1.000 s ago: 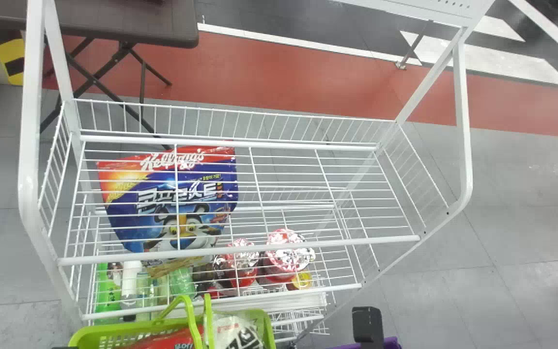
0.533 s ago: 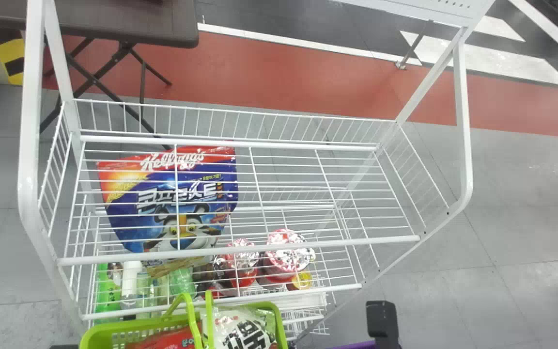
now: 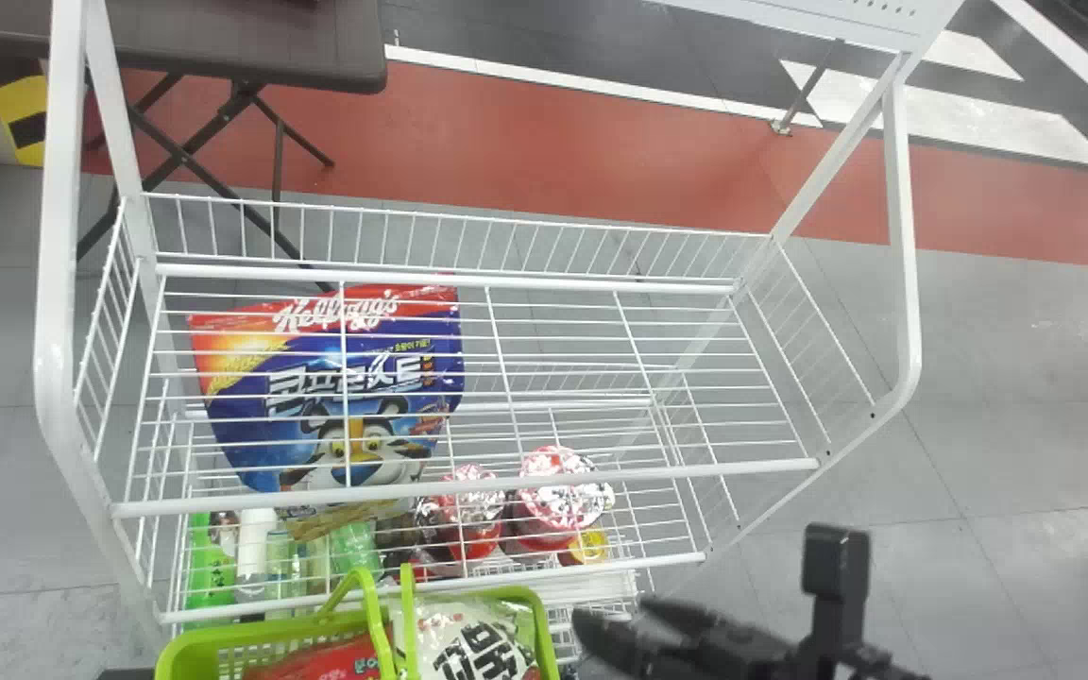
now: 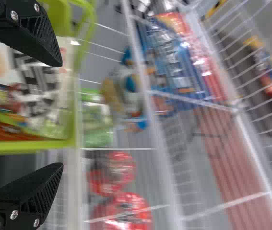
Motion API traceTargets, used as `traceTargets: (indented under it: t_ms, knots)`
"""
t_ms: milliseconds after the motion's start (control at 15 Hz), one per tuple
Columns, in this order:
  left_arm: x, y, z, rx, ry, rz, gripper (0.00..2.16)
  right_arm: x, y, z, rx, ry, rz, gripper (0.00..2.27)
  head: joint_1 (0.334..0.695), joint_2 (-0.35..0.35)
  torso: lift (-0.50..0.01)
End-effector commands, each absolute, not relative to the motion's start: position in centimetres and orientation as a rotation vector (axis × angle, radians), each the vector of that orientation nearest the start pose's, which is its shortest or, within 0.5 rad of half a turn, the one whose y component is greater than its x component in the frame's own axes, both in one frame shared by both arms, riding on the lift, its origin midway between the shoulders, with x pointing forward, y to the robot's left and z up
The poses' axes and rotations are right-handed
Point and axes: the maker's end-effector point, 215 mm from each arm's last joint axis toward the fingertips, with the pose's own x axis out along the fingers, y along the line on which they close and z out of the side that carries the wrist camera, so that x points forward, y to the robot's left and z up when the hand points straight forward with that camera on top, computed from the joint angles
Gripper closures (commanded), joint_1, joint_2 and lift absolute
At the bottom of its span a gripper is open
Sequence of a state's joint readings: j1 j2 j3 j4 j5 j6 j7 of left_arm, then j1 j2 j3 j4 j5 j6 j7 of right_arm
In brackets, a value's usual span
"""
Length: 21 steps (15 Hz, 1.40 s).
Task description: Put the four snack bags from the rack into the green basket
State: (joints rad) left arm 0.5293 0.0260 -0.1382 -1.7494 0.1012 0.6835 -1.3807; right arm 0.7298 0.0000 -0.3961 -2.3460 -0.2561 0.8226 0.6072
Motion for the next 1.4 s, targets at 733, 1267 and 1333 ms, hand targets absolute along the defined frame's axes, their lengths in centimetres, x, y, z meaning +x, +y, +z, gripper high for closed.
traceTargets:
  t_ms: [733, 1267, 1333]
  knots:
    - [14.7, -3.5, -48.8, -0.798, 0.832, -1.398, 1.9, 36.2, -25.0, -25.1, -0.038, 0.016, 0.284, 0.08, 0.695, -0.35, -0.006]
    - [14.6, -3.6, -48.8, -0.797, 0.833, -1.401, 1.9, 36.8, -26.6, -27.5, -0.019, 0.066, 0.19, 0.07, 0.695, -0.35, -0.006]
    - [14.6, -3.6, -48.8, -0.797, 0.833, -1.401, 1.9, 36.8, -26.5, -27.7, -0.015, 0.07, 0.19, 0.07, 0.695, -0.35, -0.006]
